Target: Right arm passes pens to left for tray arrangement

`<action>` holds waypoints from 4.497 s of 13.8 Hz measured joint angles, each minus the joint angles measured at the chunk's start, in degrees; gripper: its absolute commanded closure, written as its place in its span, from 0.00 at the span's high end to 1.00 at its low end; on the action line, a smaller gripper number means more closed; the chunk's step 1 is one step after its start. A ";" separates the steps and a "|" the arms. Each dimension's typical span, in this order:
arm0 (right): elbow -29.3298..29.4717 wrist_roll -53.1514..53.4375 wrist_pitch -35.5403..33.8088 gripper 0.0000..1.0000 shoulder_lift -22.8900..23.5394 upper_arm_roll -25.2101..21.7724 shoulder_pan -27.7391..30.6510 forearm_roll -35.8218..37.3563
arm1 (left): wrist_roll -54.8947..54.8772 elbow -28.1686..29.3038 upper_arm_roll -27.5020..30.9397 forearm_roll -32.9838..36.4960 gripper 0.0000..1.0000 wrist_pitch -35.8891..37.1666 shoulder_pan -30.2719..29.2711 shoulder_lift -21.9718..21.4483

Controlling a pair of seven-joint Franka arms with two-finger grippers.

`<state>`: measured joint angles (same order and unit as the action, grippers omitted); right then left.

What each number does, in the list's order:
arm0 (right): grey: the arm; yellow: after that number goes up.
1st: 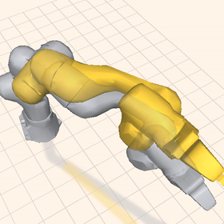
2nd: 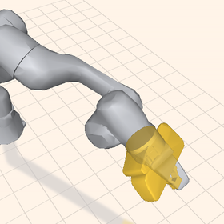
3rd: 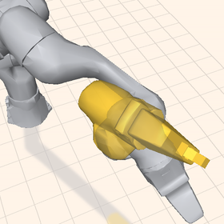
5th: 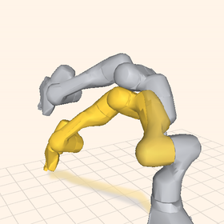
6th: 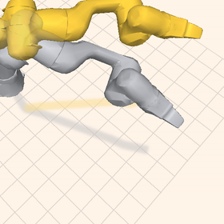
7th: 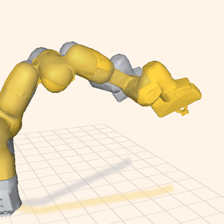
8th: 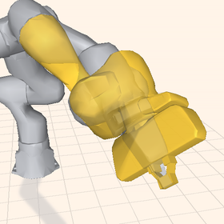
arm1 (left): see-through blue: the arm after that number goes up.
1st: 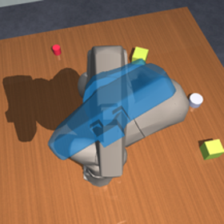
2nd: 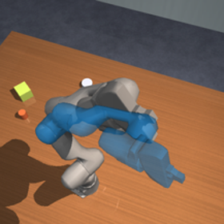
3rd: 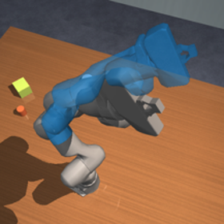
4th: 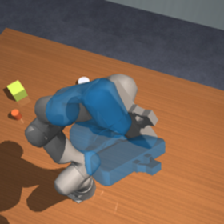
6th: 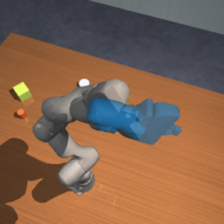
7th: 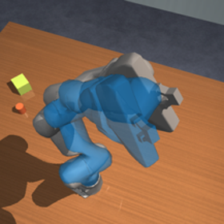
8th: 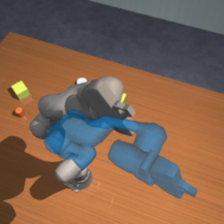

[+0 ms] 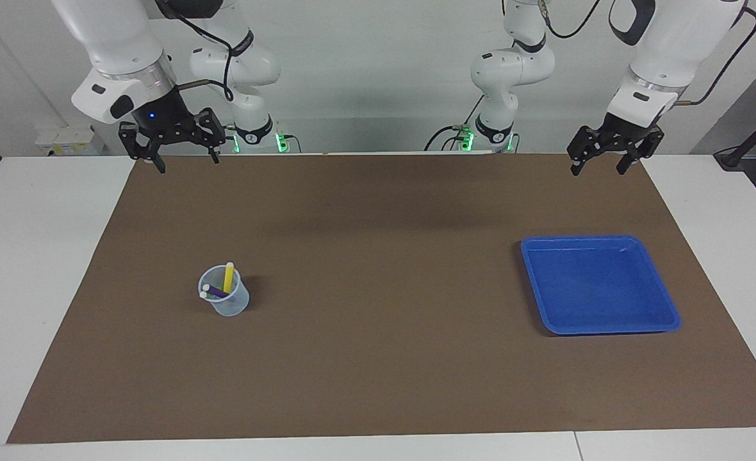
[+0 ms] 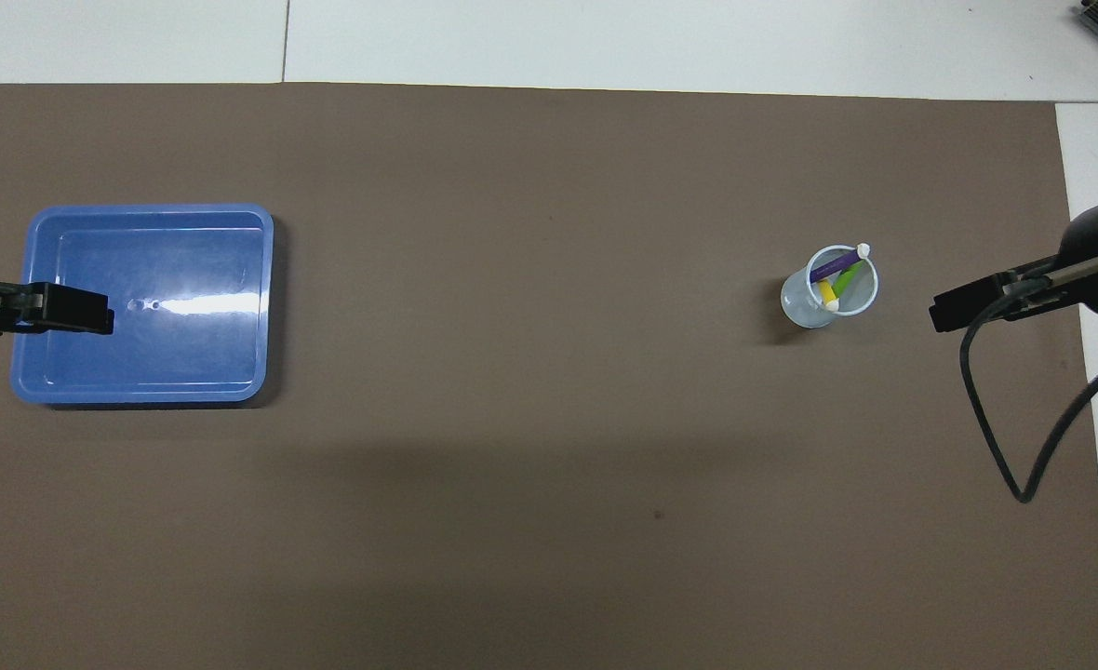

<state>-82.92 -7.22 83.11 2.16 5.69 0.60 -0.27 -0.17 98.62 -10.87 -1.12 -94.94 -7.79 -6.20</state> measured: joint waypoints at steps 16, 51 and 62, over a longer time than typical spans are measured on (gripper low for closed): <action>-5.71 3.22 15.28 1.00 0.42 2.07 -6.50 -7.56 | 0.00 0.00 0.00 0.00 1.00 0.00 0.00 0.00; -35.80 -35.01 48.76 0.29 3.90 1.30 1.93 -1.64 | 0.04 0.01 0.62 0.00 1.00 0.96 -0.06 -0.01; -35.91 -35.00 50.30 0.40 3.90 1.49 1.92 -1.64 | 0.06 0.04 0.94 0.00 1.00 3.42 -0.66 -0.31</action>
<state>-118.83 -42.23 133.41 6.06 7.19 2.52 -1.92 -0.11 98.66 -9.93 -1.12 -91.51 -8.45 -6.51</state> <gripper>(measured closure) 0.634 0.000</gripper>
